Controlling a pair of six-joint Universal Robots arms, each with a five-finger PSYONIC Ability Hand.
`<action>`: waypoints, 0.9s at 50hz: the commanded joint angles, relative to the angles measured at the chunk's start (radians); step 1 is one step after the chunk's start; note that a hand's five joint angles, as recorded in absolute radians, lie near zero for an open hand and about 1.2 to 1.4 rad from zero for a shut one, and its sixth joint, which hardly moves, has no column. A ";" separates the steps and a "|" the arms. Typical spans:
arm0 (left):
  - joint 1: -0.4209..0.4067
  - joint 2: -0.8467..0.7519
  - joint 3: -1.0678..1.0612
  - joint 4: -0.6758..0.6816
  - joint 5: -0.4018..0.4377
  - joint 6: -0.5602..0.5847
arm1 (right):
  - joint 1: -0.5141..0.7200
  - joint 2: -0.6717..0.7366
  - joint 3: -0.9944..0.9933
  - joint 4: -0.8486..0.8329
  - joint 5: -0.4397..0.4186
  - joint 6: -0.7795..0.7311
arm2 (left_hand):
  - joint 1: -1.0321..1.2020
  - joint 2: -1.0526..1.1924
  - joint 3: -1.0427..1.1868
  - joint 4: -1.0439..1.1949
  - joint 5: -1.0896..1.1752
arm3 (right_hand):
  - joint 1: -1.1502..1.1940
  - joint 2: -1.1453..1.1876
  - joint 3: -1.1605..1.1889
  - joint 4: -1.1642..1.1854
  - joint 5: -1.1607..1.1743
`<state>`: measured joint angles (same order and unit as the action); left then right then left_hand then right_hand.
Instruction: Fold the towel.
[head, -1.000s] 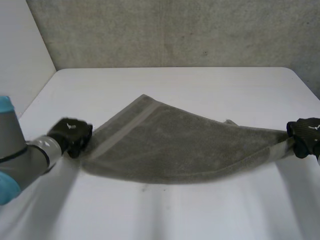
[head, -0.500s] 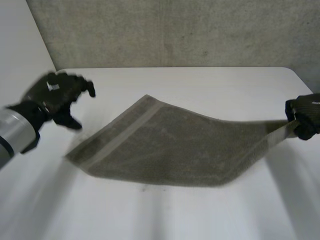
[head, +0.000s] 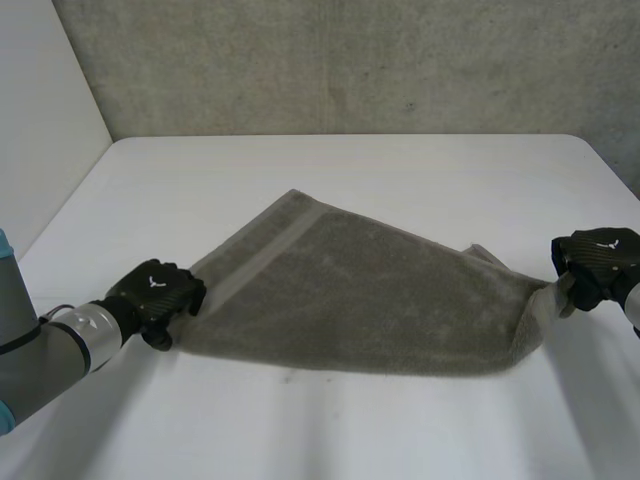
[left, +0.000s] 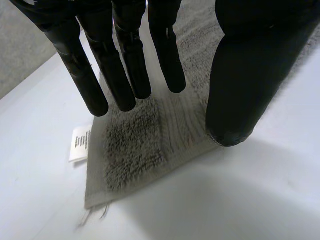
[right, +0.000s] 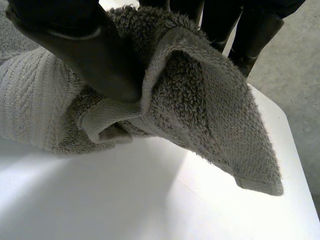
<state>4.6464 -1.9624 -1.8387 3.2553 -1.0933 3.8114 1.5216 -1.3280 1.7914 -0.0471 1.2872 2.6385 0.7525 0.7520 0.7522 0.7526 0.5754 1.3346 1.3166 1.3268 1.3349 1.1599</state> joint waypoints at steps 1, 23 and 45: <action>0.002 0.000 -0.007 0.026 0.050 -0.007 | 0.000 0.016 0.006 -0.014 0.000 0.000 | 0.125 0.125 0.125 0.124 0.127 | 0.062 0.080 0.069 0.061 0.062; 0.002 -0.044 0.003 0.027 0.052 0.004 | 0.000 0.038 0.014 -0.028 0.000 -0.002 | 0.245 0.245 0.245 0.245 0.247 | 0.062 0.080 0.069 0.061 0.062; 0.028 0.101 0.032 -0.029 0.136 -0.061 | 0.005 0.021 -0.009 -0.010 0.009 0.002 | 0.644 0.644 0.644 0.644 0.646 | 0.062 0.080 0.069 0.061 0.062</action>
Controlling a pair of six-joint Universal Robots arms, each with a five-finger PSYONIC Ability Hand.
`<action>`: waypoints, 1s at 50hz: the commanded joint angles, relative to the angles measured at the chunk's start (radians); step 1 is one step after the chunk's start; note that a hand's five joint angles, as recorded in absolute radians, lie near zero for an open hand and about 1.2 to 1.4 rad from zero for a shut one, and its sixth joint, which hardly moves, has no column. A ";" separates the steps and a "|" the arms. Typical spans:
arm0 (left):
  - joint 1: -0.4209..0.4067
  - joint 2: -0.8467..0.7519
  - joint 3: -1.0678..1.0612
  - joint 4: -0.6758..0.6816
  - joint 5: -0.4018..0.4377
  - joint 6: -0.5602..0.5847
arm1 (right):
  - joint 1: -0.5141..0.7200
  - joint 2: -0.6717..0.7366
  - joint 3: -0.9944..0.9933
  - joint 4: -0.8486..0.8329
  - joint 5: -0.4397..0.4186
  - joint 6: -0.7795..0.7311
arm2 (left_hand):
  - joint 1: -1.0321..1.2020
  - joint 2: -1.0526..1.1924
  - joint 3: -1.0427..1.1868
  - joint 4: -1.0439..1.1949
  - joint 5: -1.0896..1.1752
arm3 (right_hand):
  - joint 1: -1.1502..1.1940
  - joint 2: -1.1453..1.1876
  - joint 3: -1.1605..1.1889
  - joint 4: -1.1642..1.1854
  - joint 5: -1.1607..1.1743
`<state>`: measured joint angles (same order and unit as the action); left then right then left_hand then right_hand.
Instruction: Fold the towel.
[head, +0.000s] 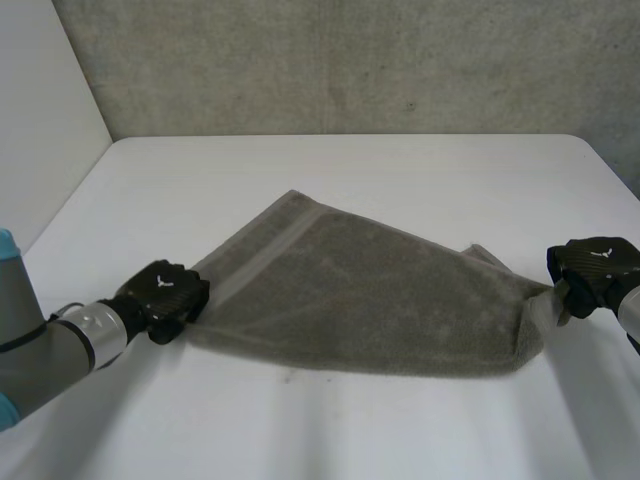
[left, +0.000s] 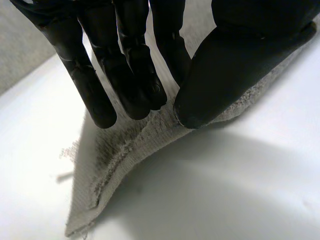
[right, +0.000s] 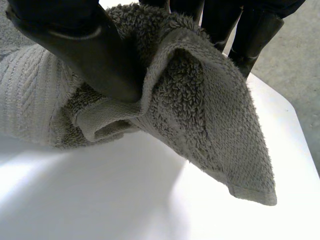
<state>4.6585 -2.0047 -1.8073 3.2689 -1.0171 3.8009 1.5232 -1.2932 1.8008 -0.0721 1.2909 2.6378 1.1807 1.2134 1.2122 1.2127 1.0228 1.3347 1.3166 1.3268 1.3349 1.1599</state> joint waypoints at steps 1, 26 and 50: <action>0.019 0.197 0.006 -0.064 0.071 -0.091 | 0.006 -0.027 -0.021 0.024 0.005 0.001 | 0.216 0.183 0.184 0.184 0.199 | 0.062 0.080 0.069 0.061 0.062; 0.051 0.505 0.114 -0.312 0.144 -0.284 | 0.046 -0.025 -0.365 0.632 -0.002 -0.142 | 0.216 0.183 0.184 0.184 0.199 | 0.062 0.080 0.069 0.061 0.062; -0.047 0.145 0.990 -0.147 -0.106 -0.734 | 0.218 0.190 -1.121 0.109 0.113 0.280 | 0.216 0.183 0.184 0.184 0.199 | 0.062 0.080 0.069 0.061 0.062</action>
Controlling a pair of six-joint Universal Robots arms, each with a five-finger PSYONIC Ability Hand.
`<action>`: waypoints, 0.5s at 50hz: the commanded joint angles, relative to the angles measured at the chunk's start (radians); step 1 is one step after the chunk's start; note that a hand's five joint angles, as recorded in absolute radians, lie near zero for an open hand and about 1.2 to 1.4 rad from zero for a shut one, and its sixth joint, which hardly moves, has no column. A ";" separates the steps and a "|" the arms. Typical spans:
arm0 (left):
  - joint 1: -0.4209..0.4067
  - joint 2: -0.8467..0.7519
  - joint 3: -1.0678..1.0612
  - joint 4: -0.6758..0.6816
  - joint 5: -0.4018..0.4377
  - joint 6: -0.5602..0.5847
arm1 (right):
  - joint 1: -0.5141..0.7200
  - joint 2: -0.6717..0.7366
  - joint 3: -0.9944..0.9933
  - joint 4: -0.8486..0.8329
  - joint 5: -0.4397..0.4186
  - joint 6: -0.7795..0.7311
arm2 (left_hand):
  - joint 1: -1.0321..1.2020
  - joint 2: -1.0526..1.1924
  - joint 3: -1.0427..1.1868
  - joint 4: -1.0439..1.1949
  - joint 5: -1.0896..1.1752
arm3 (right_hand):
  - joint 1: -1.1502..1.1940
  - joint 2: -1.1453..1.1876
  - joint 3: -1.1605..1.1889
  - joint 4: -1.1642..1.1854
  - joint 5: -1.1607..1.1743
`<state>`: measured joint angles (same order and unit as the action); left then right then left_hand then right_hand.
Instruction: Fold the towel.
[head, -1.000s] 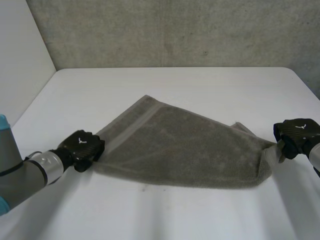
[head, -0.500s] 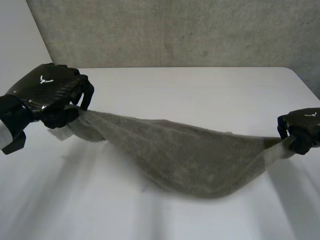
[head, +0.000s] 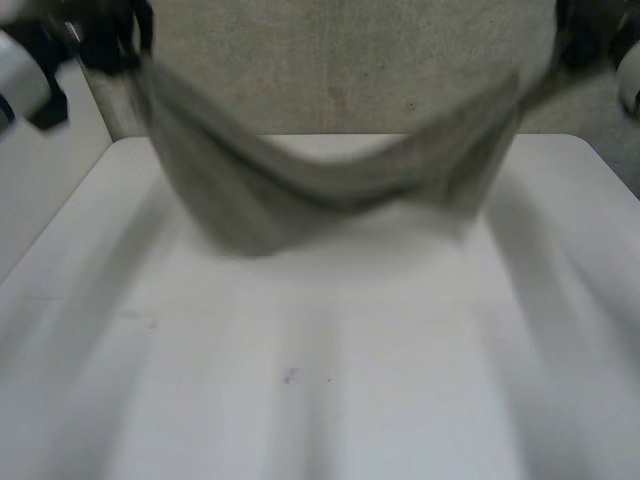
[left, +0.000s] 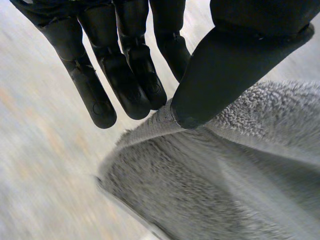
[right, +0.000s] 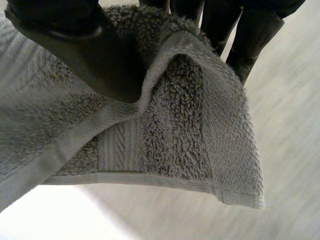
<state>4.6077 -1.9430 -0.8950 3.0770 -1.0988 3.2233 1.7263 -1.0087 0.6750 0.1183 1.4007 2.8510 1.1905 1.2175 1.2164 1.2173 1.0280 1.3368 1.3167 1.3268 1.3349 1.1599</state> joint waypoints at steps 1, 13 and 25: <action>0.003 0.084 0.077 0.045 -0.024 -0.157 | 0.015 -0.094 0.005 -0.081 0.003 0.067 | 0.206 0.179 0.180 0.179 0.194 | 0.060 0.080 0.069 0.061 0.062; -0.006 0.154 -0.313 0.026 -0.013 -0.122 | 0.104 -0.039 0.219 0.149 -0.003 -0.048 | 0.206 0.179 0.180 0.179 0.194 | 0.060 0.080 0.069 0.061 0.062; -0.063 0.276 -0.749 0.022 -0.010 0.127 | 0.105 0.019 0.357 0.166 0.003 -0.114 | 0.206 0.179 0.180 0.179 0.194 | 0.060 0.080 0.069 0.061 0.062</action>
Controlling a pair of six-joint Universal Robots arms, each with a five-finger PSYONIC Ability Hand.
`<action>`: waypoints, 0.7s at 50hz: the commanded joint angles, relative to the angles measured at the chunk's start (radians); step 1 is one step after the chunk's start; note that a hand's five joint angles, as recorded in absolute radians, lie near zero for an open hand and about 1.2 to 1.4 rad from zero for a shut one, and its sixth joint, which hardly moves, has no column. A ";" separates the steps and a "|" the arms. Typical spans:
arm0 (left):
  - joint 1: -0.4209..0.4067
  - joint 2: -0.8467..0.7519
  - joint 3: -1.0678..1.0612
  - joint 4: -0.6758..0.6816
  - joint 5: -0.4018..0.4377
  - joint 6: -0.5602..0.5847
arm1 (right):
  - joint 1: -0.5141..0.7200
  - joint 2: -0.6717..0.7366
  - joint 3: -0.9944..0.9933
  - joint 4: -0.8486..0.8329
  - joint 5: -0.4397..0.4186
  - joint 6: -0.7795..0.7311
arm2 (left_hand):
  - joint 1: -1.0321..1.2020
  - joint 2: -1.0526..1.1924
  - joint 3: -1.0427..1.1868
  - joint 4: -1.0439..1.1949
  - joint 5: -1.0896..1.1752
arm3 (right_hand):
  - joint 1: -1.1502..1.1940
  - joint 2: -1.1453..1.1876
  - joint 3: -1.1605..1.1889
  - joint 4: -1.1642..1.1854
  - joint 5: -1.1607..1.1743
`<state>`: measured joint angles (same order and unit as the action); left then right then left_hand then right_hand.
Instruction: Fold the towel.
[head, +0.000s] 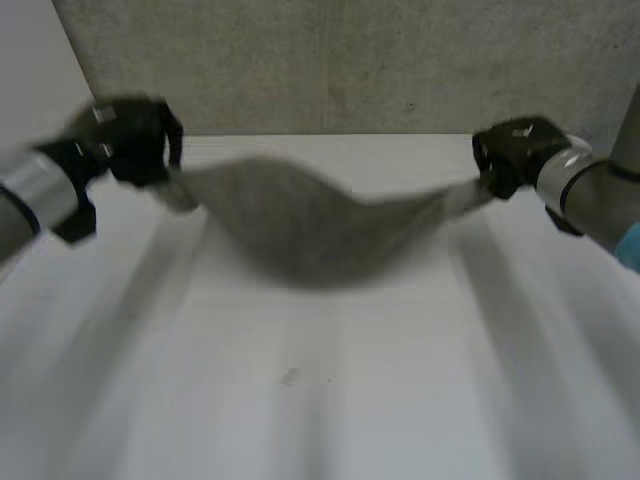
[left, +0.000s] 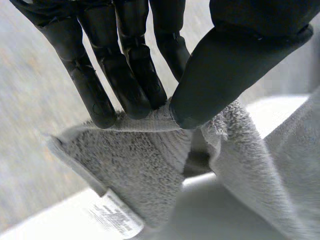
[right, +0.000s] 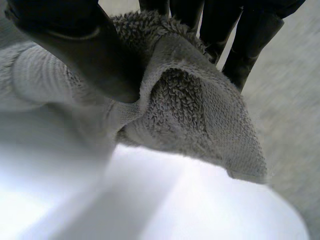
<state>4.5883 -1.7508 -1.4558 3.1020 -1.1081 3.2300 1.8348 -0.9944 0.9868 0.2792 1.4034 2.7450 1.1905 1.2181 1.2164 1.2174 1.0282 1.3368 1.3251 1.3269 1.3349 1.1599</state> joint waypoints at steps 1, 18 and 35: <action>-0.061 0.129 -0.228 -0.009 -0.001 0.129 | -0.003 0.005 0.046 0.005 0.000 -0.008 | 0.206 0.178 0.180 0.179 0.194 | 0.059 0.071 0.069 0.061 0.062; -0.088 0.459 -0.471 -0.059 0.120 0.137 | 0.004 -0.099 0.193 0.021 -0.012 -0.011 | 0.038 0.010 0.012 0.011 0.025 | 0.059 0.071 0.069 0.061 0.062; -0.081 0.082 -0.166 -0.052 0.102 0.129 | 0.000 -0.099 0.260 0.003 -0.023 -0.011 | -0.980 -1.008 -1.006 -1.007 -0.992 | 0.059 0.071 0.069 0.061 0.062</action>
<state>4.5121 -1.4881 -1.7951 3.0544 -0.9935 3.3683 1.8373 -1.0841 1.2165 0.2892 1.3889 2.7324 0.1917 0.1870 0.1904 0.1875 0.0332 1.3369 1.3251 1.3334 1.3349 1.1599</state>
